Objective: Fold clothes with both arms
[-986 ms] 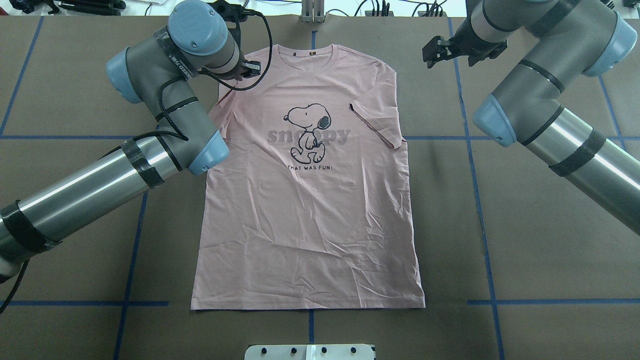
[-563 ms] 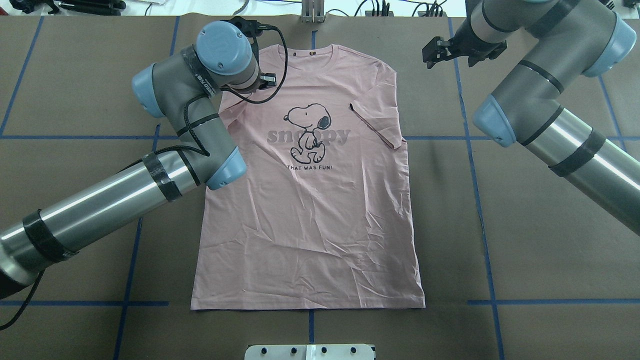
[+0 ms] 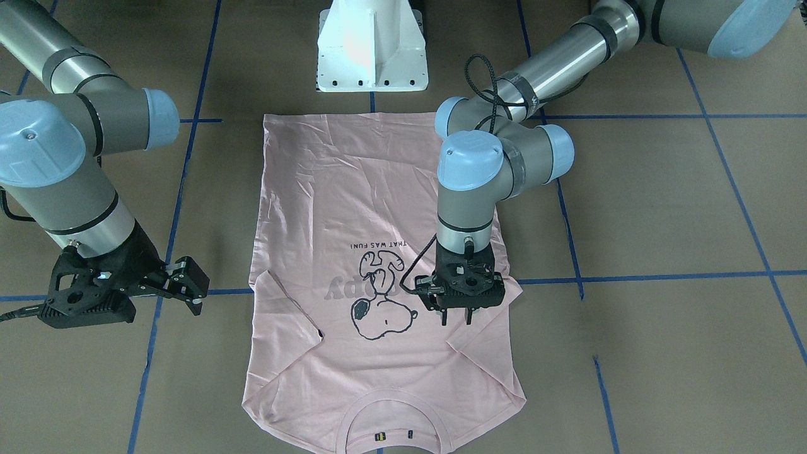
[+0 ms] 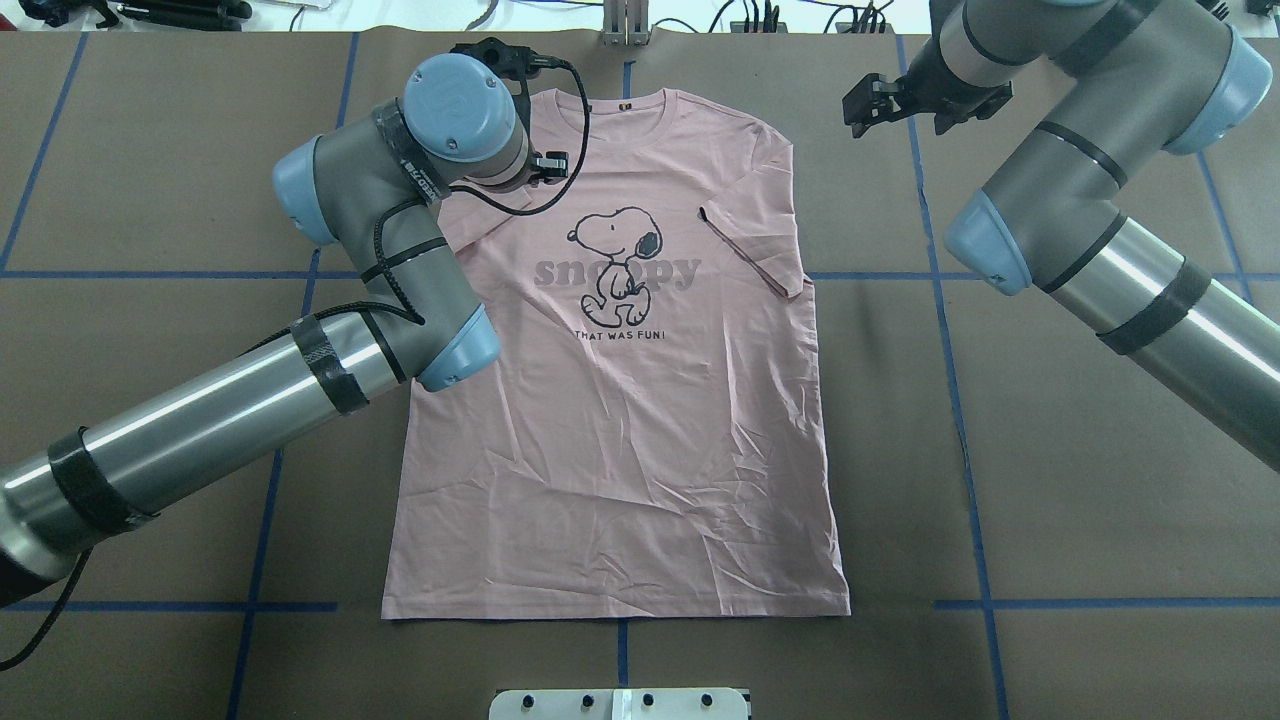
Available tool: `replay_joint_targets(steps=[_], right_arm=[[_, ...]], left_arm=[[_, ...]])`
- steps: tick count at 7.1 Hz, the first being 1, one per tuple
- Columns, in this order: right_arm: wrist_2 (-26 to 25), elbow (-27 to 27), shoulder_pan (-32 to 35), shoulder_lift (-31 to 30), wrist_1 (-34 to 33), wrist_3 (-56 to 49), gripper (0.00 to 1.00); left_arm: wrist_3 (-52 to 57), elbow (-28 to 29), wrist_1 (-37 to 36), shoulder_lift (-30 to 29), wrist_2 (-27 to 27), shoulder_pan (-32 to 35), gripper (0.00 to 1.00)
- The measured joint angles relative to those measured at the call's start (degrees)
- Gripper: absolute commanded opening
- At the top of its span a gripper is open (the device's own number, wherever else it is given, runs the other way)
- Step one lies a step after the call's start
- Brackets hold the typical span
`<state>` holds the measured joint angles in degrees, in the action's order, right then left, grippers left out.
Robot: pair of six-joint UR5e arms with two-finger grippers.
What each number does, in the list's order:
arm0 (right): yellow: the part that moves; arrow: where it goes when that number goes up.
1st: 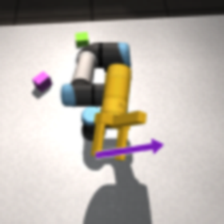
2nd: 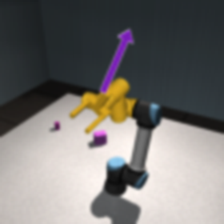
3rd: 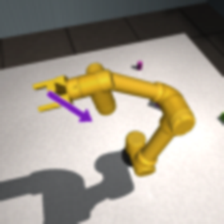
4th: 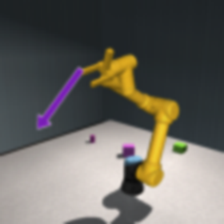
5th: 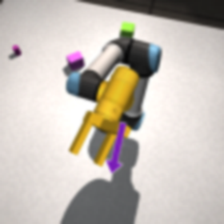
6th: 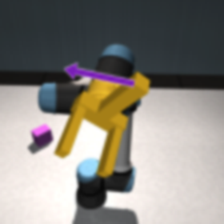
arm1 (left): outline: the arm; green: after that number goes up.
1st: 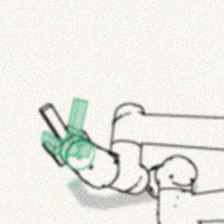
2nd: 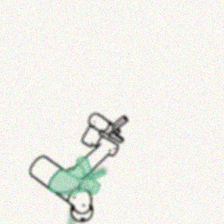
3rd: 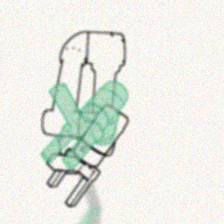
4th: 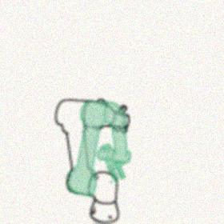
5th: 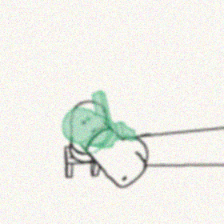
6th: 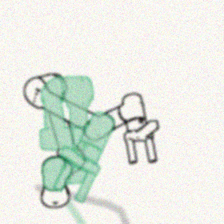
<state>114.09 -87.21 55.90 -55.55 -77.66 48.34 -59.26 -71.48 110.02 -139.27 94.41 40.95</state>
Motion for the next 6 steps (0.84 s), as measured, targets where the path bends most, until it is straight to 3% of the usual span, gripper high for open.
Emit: replay_joint_targets(steps=[3, 6], right_arm=[[-0.27, -4.94, -3.52, -1.24, -0.50, 10.14, 1.00], [-9.59, -19.46, -16.53, -9.39, -1.26, 27.66, 0.99]], left_arm=[[5.55, -17.63, 0.08, 10.88, 5.98, 0.07, 1.00], [5.42, -31.05, 0.74, 20.09, 10.30, -0.79, 1.00]])
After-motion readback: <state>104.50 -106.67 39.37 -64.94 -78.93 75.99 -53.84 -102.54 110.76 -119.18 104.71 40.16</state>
